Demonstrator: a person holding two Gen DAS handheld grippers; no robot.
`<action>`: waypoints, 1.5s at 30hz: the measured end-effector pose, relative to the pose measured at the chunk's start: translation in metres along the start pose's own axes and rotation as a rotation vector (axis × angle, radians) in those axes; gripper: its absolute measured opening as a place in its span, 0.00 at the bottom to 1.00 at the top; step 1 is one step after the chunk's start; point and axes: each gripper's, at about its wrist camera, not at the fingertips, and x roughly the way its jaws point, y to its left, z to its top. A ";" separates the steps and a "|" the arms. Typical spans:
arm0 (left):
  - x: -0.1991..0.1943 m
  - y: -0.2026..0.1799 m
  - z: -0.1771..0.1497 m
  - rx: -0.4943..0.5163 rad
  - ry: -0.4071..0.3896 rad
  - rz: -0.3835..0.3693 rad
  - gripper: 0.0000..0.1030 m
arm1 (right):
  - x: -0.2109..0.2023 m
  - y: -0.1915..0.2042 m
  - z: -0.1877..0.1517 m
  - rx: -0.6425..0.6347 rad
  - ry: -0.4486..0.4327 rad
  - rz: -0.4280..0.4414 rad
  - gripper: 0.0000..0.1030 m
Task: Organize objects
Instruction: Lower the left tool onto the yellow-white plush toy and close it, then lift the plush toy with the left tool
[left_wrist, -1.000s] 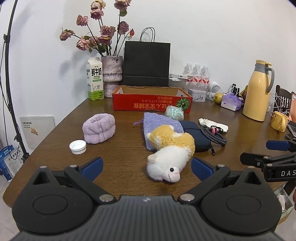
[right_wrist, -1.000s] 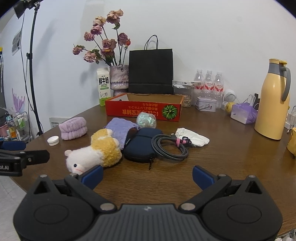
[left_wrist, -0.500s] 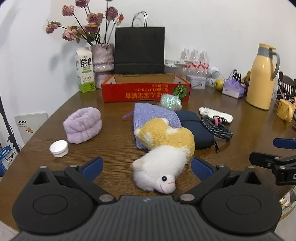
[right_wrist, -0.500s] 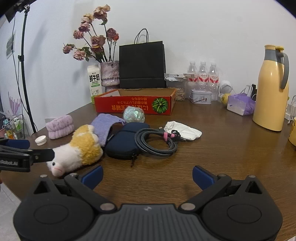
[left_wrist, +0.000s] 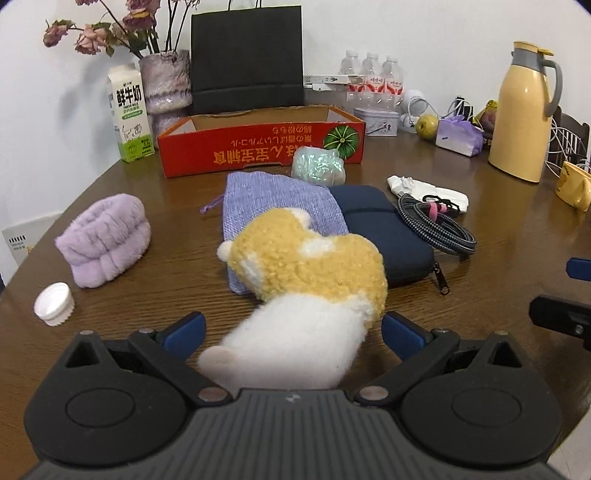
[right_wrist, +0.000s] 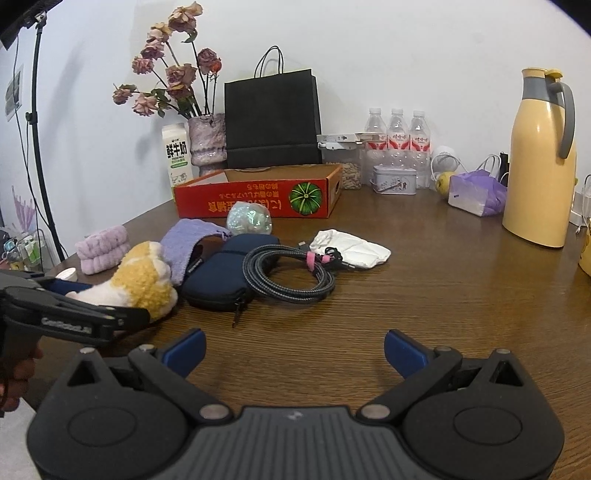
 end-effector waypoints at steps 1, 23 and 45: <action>0.003 0.000 -0.001 -0.009 0.000 0.002 1.00 | 0.000 -0.001 0.000 0.001 0.000 -0.002 1.00; -0.035 -0.005 -0.013 -0.042 -0.122 -0.005 0.52 | -0.004 0.005 -0.002 -0.001 0.004 -0.011 1.00; -0.053 0.033 0.002 -0.067 -0.190 0.016 0.52 | 0.014 0.033 0.003 -0.037 0.045 -0.012 1.00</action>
